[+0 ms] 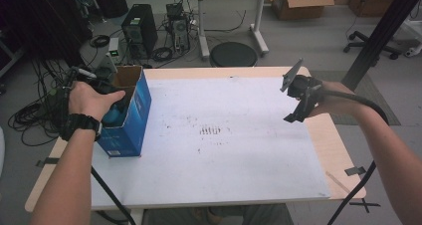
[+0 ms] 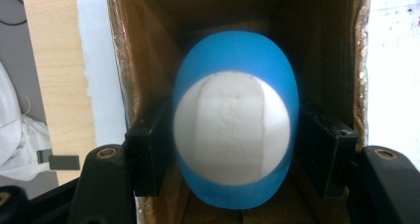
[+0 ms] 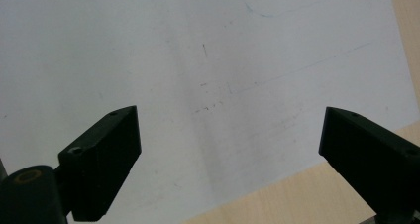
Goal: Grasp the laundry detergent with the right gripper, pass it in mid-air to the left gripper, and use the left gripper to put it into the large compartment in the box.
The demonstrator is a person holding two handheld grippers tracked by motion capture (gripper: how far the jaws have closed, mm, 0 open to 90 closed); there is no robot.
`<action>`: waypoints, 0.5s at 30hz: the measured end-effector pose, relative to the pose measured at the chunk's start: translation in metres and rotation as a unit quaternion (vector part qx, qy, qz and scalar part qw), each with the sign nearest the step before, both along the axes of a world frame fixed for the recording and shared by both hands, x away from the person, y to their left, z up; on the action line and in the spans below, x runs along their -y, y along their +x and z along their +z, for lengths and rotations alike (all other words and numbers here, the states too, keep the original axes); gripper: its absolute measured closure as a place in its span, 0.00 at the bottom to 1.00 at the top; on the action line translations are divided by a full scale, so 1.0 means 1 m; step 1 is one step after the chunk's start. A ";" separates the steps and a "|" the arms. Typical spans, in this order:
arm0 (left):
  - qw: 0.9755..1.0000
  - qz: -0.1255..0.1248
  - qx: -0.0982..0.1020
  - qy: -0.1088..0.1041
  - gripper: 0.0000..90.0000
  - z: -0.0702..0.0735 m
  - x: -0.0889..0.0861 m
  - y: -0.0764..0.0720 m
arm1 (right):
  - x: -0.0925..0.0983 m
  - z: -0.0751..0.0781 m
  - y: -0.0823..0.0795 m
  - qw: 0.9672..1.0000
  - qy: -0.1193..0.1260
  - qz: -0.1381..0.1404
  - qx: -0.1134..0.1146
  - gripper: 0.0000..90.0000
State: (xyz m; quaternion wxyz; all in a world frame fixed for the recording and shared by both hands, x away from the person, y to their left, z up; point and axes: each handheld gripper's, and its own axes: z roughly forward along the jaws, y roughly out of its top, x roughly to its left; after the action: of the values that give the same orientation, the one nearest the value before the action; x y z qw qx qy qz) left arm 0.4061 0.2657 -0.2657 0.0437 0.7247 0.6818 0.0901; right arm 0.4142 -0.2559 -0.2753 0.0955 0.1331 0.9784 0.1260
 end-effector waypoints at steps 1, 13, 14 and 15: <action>1.000 -0.001 -0.001 0.000 0.42 0.000 0.001 0.000 | 0.000 0.000 0.000 1.000 0.001 -0.001 0.000 0.10; 1.000 -0.008 -0.001 0.003 0.32 0.013 0.006 -0.002 | 0.005 0.002 -0.002 1.000 0.003 -0.004 0.000 0.10; 1.000 -0.009 0.001 0.010 0.32 0.017 0.006 -0.003 | 0.005 0.002 -0.003 1.000 0.004 -0.004 0.000 0.10; 1.000 -0.010 0.002 0.014 0.32 0.020 0.006 -0.003 | 0.005 0.003 -0.003 1.000 0.004 -0.004 0.001 0.10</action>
State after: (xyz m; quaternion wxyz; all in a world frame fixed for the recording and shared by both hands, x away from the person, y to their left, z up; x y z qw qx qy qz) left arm 0.4029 0.2597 -0.2456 0.0360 0.7320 0.6729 0.1007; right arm 0.4115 -0.2611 -0.2725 0.0960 0.1373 0.9773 0.1297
